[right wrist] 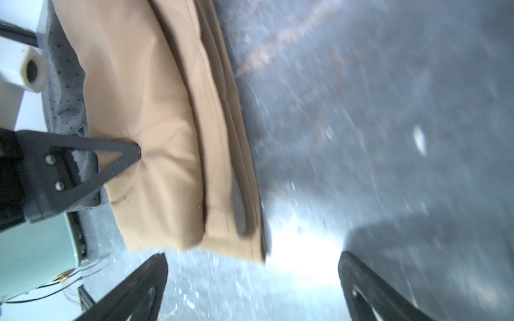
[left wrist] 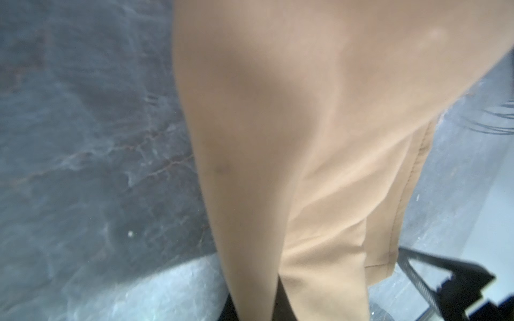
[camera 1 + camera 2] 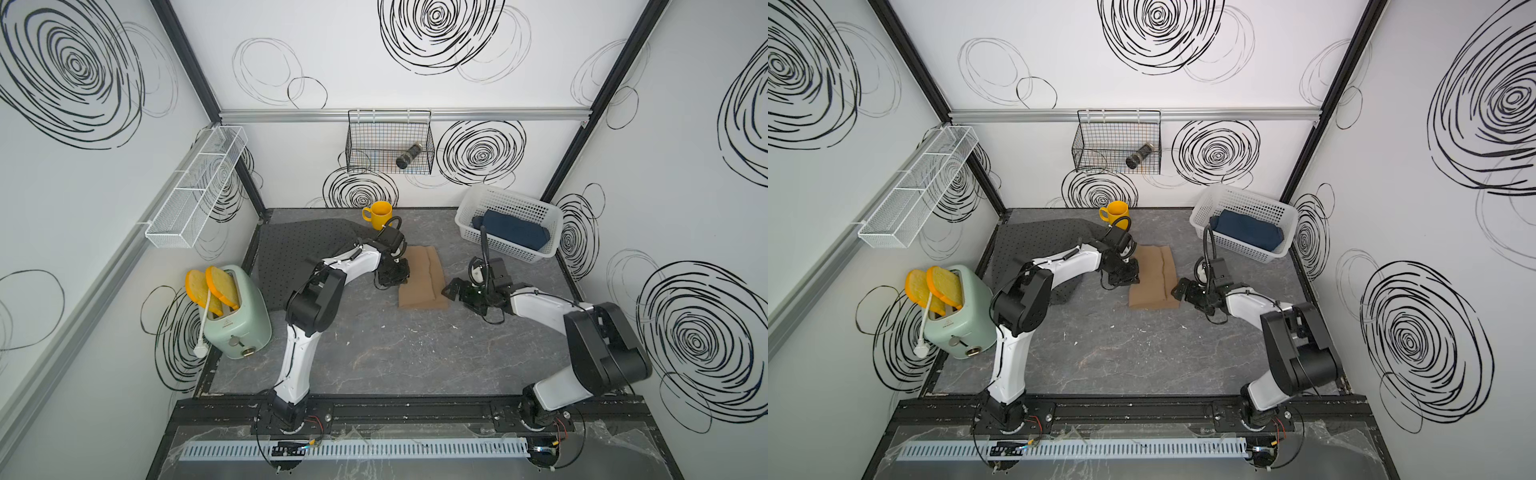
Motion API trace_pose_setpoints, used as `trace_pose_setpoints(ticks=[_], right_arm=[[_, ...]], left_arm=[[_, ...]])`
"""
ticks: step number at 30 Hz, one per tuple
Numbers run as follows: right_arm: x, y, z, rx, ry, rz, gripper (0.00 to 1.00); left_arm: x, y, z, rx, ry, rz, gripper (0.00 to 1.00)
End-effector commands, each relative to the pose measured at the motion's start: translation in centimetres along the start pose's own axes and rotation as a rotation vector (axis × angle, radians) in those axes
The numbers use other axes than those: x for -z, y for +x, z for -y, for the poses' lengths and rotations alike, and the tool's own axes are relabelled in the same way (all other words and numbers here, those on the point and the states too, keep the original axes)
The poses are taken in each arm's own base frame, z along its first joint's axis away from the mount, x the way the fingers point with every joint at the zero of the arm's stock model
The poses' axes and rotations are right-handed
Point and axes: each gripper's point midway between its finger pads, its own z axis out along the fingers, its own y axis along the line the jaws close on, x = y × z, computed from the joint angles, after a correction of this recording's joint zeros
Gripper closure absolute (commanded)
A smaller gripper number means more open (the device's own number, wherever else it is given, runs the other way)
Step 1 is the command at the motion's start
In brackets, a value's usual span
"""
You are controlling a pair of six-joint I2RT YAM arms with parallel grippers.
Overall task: Roll up the skirts
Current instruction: Roll the skirt at the center of the board.
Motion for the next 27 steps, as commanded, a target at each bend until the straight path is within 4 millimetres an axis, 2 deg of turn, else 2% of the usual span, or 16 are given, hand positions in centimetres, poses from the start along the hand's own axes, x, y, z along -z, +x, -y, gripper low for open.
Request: trace_pose_setpoints(ticks=[1,2,5,8,9,12,15,17,18,20,25,27], right_arm=[[1.2,1.6,-1.6,-0.034,-0.102,-0.018,0.02],[1.7,2.1,-2.3,-0.026,-0.137,-0.033,0.02],[2.4,3.3,-3.8,0.010,-0.214,-0.062,0.02],[2.1,5.0,-4.8,0.026,-0.230,-0.123,0.00],[2.0,5.3,-4.9,0.032,-0.212,-0.138,0.03],[2.2,4.0,-5.1,0.062,-0.142,-0.087,0.08],[2.7,2.6,-7.3,0.090,-0.236,-0.031,0.27],[2.3,2.9,-8.2,0.078,-0.277,-0.078,0.41],[2.1,3.2,-8.6,0.079,-0.278,-0.103,0.43],[1.6,4.4,-9.2,0.095,-0.266,-0.143,0.42],[1.3,7.1,-12.1,0.213,-0.252,-0.099,0.22],[1.3,7.7,-13.0,0.278,-0.243,-0.046,0.19]], left_arm=[[3.1,0.1,1.1,-0.026,-0.118,0.052,0.95],[3.3,0.6,1.1,-0.038,-0.156,0.049,0.99],[3.3,1.9,0.1,-0.039,-0.224,0.014,1.00],[3.7,2.6,-0.9,-0.067,-0.298,-0.001,1.00],[4.1,2.6,-1.1,-0.094,-0.339,0.009,1.00],[5.5,3.3,-1.1,-0.166,-0.419,0.021,1.00],[7.4,3.5,-1.5,-0.208,-0.494,0.065,1.00],[8.2,3.9,-1.8,-0.221,-0.518,0.060,1.00],[8.4,4.1,-2.0,-0.218,-0.520,0.053,1.00],[8.4,4.9,-2.2,-0.198,-0.489,0.027,1.00],[7.2,7.0,-0.9,-0.062,-0.299,-0.037,1.00],[6.6,7.7,-0.5,-0.026,-0.268,-0.070,1.00]])
